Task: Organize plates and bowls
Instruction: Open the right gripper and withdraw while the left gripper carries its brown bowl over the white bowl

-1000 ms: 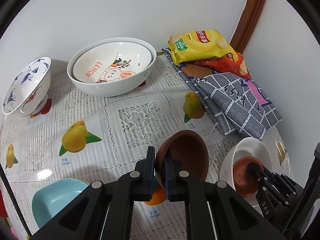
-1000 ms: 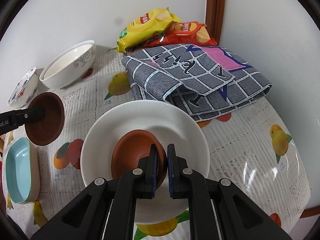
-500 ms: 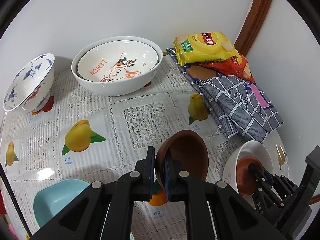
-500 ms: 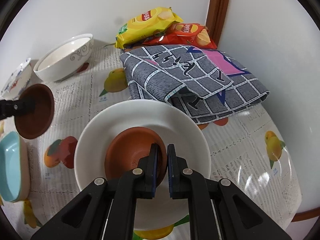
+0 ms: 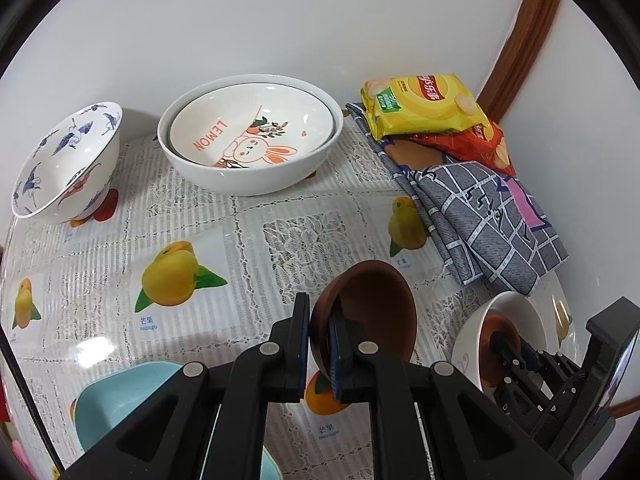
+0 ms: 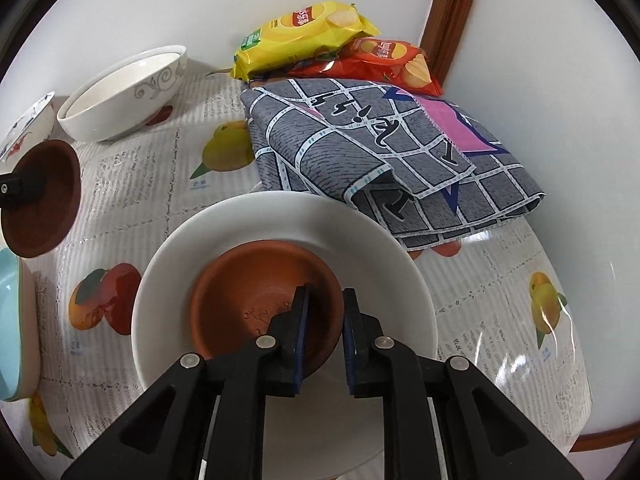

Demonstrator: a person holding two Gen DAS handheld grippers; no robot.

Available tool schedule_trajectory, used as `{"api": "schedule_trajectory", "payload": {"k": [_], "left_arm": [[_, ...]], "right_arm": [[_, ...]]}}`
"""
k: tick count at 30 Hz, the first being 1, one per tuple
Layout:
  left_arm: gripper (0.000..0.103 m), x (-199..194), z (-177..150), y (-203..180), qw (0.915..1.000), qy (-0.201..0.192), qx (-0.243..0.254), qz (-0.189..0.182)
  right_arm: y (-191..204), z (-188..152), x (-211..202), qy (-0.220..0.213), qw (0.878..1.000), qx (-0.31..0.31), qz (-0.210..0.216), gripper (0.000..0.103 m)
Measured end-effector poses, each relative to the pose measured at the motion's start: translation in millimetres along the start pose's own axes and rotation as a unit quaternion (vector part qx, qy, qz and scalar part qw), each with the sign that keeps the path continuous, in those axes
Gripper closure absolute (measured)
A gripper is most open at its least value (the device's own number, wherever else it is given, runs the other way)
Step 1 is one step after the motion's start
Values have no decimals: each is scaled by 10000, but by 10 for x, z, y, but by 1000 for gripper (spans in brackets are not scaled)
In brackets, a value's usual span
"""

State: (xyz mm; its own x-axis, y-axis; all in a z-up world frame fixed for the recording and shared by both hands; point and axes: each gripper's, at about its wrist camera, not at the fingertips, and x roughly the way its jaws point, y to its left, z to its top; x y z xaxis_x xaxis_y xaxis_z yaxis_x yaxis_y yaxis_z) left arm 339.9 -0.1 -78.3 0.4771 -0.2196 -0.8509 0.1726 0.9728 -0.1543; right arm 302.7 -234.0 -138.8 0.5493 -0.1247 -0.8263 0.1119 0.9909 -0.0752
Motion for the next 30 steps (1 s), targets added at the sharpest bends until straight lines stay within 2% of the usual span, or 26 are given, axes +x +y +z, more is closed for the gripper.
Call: {"api": "schedule_trajectory", "payload": {"k": [12,15,21,25,30], "left_arm": [[94,-36,11,25,10000,1,-37,-73],[94,-51,11,9,10000,-15,0,-86],[94,-154,-15,-103,9997,-144,161,-127],[94,-229,-87,-208,9993,-140,218,-252],[94,-325,-186,-446,9982,-137,377,-435]], "right_arm": [[29,-2,6,-16,9997,-117,-207,85],[-6,-9,-26,-42,10000,-52,-24,82],[-57,-36,-168,-113,9997,67,181,82],[-171,-97,-442,-378,9975,102,586,82],[-430,-166,-767,-712,9946,222,718,82]]}}
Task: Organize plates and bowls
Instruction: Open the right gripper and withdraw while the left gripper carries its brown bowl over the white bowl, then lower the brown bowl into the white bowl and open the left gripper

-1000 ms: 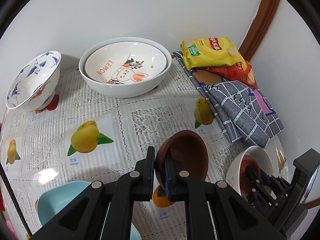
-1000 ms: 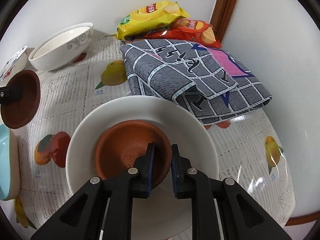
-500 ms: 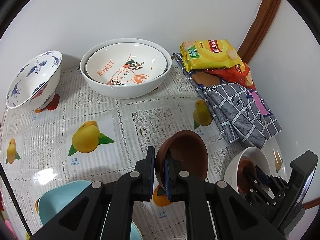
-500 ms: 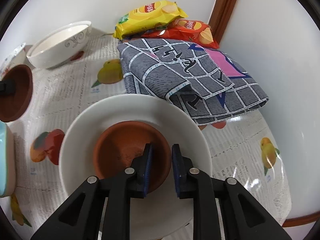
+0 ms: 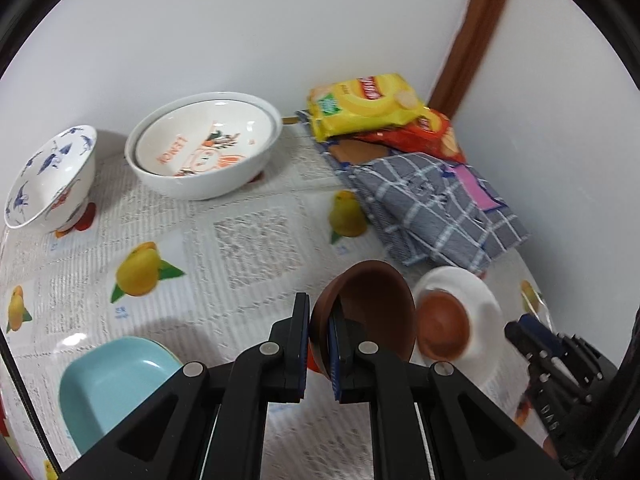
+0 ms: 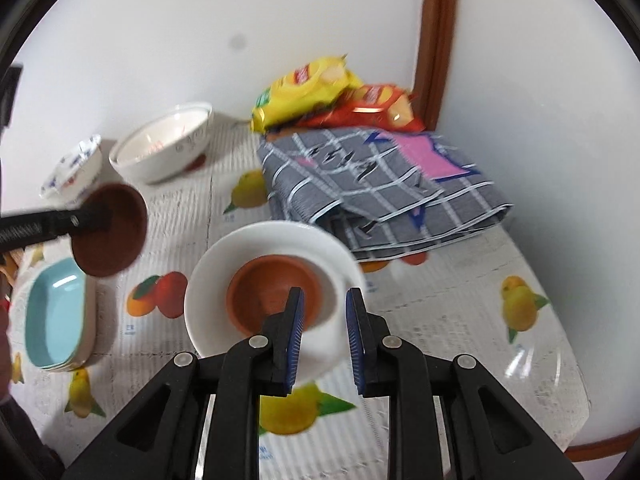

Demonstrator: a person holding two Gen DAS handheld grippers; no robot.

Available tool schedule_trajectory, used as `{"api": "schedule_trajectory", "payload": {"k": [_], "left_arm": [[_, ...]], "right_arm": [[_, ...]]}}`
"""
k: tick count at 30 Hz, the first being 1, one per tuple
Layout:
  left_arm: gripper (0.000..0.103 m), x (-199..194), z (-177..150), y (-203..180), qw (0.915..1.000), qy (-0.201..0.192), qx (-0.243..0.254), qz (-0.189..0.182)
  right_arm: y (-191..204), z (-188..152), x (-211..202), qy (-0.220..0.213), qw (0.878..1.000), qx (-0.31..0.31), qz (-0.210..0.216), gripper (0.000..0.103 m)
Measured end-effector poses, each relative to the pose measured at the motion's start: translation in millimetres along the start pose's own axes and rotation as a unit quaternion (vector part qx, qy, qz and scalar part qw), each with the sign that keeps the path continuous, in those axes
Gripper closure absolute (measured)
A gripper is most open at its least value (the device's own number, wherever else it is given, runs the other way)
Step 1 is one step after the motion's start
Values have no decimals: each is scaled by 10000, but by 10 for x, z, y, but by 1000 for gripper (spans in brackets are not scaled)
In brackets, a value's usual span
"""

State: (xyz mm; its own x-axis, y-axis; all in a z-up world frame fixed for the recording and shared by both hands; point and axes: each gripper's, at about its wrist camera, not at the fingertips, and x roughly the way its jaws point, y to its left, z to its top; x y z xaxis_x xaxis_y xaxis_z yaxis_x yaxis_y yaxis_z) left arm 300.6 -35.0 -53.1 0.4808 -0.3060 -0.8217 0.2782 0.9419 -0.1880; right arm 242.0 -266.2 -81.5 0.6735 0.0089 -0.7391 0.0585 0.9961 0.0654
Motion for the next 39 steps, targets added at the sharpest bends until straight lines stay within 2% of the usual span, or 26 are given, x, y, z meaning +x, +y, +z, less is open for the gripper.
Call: {"api": "schedule_trajectory", "payload": {"k": [7,17,25,39], "left_arm": [[94,-20,-59,-369,9995,125,105,-283],[94,246,-68,-695,9988,371,150,-288],[94,488,-90,-769,9977,589,108,-303],[93,741,-65,-783,9961,814,-111,-311]], "right_arm": [[-469,-84,-257,-198,9989,419,59,80],[-920,-402,-153,151,9971,736,-84,80],[-1068,-543,-53,264,9959,845,-168,80],[-1149,-632,82,383,9941,1018,7,80]]}}
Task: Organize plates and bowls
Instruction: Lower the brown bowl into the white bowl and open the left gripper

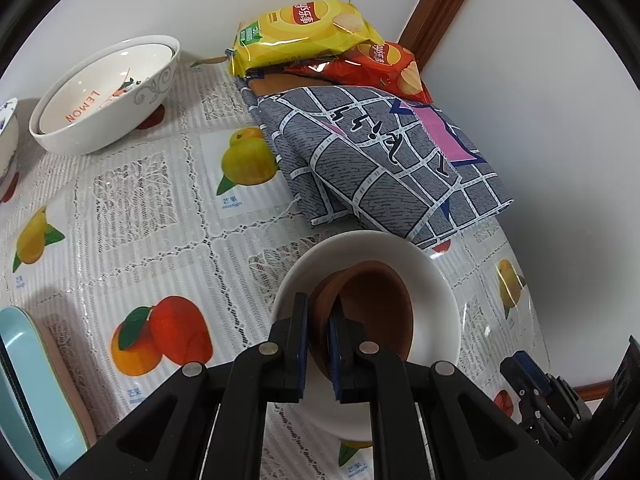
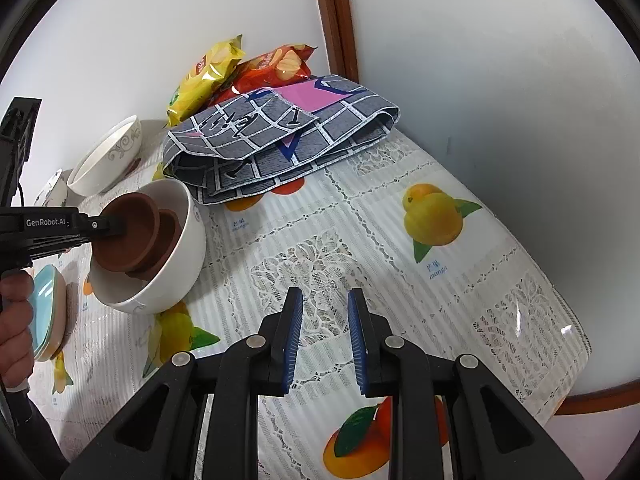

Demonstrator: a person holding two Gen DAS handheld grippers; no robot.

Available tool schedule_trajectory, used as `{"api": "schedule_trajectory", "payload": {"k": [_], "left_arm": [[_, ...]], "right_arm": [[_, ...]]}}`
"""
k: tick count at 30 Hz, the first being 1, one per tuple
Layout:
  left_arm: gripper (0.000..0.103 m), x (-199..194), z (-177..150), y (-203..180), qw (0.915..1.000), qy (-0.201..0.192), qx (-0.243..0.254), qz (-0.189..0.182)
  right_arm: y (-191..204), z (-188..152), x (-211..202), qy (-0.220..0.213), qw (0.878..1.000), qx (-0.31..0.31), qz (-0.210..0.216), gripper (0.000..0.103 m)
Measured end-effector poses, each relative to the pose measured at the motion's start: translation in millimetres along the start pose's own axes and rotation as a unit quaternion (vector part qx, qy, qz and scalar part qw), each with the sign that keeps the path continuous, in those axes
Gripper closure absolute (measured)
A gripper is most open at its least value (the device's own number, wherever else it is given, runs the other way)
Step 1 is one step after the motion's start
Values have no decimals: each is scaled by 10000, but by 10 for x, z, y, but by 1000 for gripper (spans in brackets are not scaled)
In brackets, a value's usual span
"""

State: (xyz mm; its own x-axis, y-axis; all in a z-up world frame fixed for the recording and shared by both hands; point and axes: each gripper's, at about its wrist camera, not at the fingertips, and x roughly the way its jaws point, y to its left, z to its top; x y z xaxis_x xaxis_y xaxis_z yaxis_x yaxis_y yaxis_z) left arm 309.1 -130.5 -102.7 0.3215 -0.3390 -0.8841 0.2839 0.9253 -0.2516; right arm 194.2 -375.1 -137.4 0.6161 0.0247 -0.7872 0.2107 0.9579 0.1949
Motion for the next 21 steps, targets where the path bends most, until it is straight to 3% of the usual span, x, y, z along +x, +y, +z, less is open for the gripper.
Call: {"api": "schedule_trajectory", "payload": {"k": [11,15,21], "left_arm": [[92,79,-30,-50,9999,30,-92,-25],[80,60,-63,-70,9999,109,-27,-64],[78,-223,-187,-189,9993,-68,244,267]], "right_arm": [[-31,-63,-27,44,9999,55,98,80],[-37,-75,-60,29,9999,76,152,80],[50,-70,-231,-98,9996,3,260,80]]}}
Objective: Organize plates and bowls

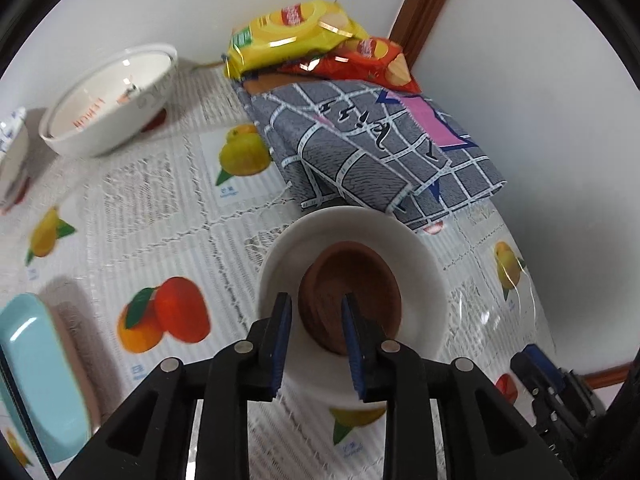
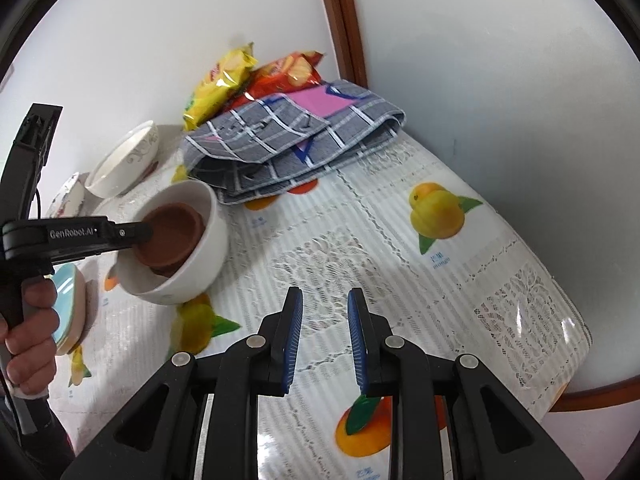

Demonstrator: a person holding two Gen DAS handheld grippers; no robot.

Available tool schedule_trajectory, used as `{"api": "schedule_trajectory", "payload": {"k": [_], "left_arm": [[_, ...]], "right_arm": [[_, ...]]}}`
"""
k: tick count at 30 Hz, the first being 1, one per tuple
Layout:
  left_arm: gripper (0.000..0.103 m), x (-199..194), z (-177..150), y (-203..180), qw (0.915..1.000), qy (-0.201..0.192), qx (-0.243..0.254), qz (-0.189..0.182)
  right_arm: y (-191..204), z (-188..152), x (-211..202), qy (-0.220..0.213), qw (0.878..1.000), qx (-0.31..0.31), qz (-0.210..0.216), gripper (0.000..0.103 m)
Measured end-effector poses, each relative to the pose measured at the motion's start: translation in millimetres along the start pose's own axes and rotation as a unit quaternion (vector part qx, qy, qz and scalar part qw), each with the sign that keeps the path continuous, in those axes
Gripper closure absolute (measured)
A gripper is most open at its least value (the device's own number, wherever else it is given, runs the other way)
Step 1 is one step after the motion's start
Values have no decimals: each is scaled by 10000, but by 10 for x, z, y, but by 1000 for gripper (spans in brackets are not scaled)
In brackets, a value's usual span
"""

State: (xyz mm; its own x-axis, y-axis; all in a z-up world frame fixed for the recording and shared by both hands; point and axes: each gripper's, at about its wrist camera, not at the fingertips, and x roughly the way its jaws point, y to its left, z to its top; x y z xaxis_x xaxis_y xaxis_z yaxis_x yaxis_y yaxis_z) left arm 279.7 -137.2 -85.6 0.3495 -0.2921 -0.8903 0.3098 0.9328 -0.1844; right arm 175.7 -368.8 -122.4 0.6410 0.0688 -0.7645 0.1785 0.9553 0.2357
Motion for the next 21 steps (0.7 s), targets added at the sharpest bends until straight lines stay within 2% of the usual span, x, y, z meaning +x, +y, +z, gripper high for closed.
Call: {"api": "schedule_trajectory", "payload": {"k": [6,9,14,17,19,21], "left_arm": [[78,-519,-211,4,9996,-268,38,119],[77,-857,-405,18,9986,-456,42,256],[68,-1369,-804,96,9961,-794,-57,389],[67,-1621,-1073,146,9944,-950,-51,457],[67,-1770,-1232,180,9935,-1027,-93,479],[63,-1924,-1382,213,9921,-1161,-121,460]], "right_arm": [[192,-41,-394,-287,9994,-150,140,79],[291,-134,-656,-478,9983,-245,205,70],[435,-347,-1080,-731,9965,-282,275,63],[522,-460,-1354,-897,9950,-285,329,58],[568,-531,-1538,-991,9941,-263,362,51],[623,-597,-1683,-1101,9925,-297,429,46]]}}
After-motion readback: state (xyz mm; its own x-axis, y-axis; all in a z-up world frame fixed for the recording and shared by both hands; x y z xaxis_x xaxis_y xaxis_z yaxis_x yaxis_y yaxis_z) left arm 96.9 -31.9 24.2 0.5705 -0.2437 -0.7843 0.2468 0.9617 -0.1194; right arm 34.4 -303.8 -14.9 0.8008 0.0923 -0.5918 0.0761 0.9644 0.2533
